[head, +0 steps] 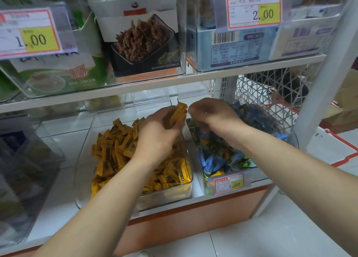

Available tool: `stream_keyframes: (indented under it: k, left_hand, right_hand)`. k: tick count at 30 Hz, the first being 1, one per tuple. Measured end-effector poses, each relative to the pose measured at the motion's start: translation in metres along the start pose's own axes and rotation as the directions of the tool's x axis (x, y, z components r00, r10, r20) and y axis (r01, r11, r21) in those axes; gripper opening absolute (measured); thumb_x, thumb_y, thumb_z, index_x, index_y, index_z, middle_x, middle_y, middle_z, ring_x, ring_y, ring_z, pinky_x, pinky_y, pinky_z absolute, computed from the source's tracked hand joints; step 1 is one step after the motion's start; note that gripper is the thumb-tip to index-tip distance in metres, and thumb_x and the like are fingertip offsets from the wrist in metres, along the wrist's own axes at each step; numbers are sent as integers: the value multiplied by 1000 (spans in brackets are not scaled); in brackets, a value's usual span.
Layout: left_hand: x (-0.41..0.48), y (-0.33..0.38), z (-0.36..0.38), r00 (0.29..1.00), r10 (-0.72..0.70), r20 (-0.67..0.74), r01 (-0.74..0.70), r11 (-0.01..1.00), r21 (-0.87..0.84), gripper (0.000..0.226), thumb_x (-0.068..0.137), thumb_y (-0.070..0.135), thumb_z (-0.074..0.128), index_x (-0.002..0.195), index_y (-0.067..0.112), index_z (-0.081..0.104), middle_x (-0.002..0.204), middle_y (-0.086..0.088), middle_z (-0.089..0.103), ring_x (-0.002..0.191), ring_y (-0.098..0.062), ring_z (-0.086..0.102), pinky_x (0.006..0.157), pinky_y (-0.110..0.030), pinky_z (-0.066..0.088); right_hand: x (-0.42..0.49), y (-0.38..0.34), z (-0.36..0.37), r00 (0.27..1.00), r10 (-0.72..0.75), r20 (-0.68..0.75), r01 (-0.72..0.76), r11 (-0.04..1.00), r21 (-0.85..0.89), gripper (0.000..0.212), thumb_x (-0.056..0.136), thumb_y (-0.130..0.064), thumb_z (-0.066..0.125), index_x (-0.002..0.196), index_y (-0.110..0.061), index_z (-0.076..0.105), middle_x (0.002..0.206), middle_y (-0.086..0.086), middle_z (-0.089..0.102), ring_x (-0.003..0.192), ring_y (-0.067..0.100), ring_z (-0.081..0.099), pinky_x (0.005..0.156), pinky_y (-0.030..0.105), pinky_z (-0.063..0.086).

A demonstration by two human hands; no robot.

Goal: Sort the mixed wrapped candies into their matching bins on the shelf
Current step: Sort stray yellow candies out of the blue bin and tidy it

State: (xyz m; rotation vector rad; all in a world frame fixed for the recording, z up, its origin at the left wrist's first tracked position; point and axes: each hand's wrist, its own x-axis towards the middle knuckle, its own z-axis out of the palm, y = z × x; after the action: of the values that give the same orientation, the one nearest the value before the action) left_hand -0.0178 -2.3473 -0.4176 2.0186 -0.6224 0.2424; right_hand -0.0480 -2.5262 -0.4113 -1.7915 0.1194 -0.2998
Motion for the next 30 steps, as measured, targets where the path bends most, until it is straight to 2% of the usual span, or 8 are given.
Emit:
stream_keyframes:
  k: [3, 6, 9, 14, 19, 24, 27, 30]
  left_hand:
    - [6, -17, -20, 999, -50, 10, 46, 967, 251, 30, 90, 36, 68, 119, 33, 65, 99, 15, 70, 89, -14, 67, 72, -22, 48]
    - [8, -32, -31, 970, -218, 108, 134, 850, 510, 55, 92, 42, 64, 143, 27, 49, 132, -1, 62, 115, -25, 60, 92, -34, 49]
    - [6, -32, -29, 974, -158, 162, 56, 864, 501, 50, 89, 38, 67, 137, 30, 54, 130, -1, 62, 117, -27, 58, 95, -39, 49]
    - [2, -28, -20, 972, -42, 231, -71, 884, 462, 45, 87, 40, 69, 130, 32, 61, 125, 1, 62, 116, -24, 54, 95, -38, 46]
    - [3, -24, -16, 975, 79, 207, -161, 895, 415, 35, 86, 36, 69, 120, 29, 66, 122, 3, 63, 114, -22, 55, 95, -34, 44]
    - [2, -10, -5, 976, 115, 186, -174, 924, 341, 52, 89, 46, 64, 137, 32, 53, 135, 10, 57, 126, -13, 49, 102, -27, 39]
    - [0, 4, 7, 979, 98, 181, -129, 977, 169, 68, 85, 54, 65, 145, 34, 41, 130, 21, 53, 116, 3, 48, 95, -16, 36]
    - [-3, 15, 14, 980, 143, 139, -147, 989, 20, 41, 90, 42, 66, 129, 41, 54, 104, 31, 61, 93, 12, 58, 79, -8, 45]
  right_hand:
    - [11, 21, -23, 998, -12, -66, -4, 969, -246, 14, 97, -34, 61, 94, -24, 70, 88, -8, 71, 75, 2, 64, 64, 17, 44]
    - [15, 51, -35, 990, 63, 123, 11, 852, -524, 18, 99, -28, 59, 113, -26, 69, 112, -11, 67, 101, 3, 61, 84, 17, 42]
    - [17, 70, -32, 966, 129, 222, 74, 688, -722, 27, 97, -24, 60, 123, -27, 67, 123, -6, 67, 112, 14, 61, 92, 26, 47]
    - [25, 74, -26, 969, 105, 223, 120, 591, -798, 14, 90, -28, 69, 100, -35, 64, 96, -12, 65, 91, 12, 63, 69, 23, 44]
    - [25, 60, -30, 979, 24, 204, 142, 641, -754, 16, 89, -17, 66, 90, -33, 65, 90, -14, 64, 90, 10, 63, 70, 21, 48]
    - [12, 11, -48, 991, -121, 60, 135, 849, -510, 13, 90, -19, 70, 86, -32, 72, 87, -16, 71, 81, -4, 64, 65, 6, 43]
    - [-5, -9, -42, 991, -122, 48, 128, 976, -173, 10, 90, -6, 69, 88, -15, 72, 76, -4, 74, 69, 10, 70, 62, 18, 52]
    - [-20, -16, -34, 989, -71, 132, 57, 992, 113, 11, 92, -1, 66, 92, -11, 69, 76, 5, 74, 67, 19, 72, 59, 25, 57]
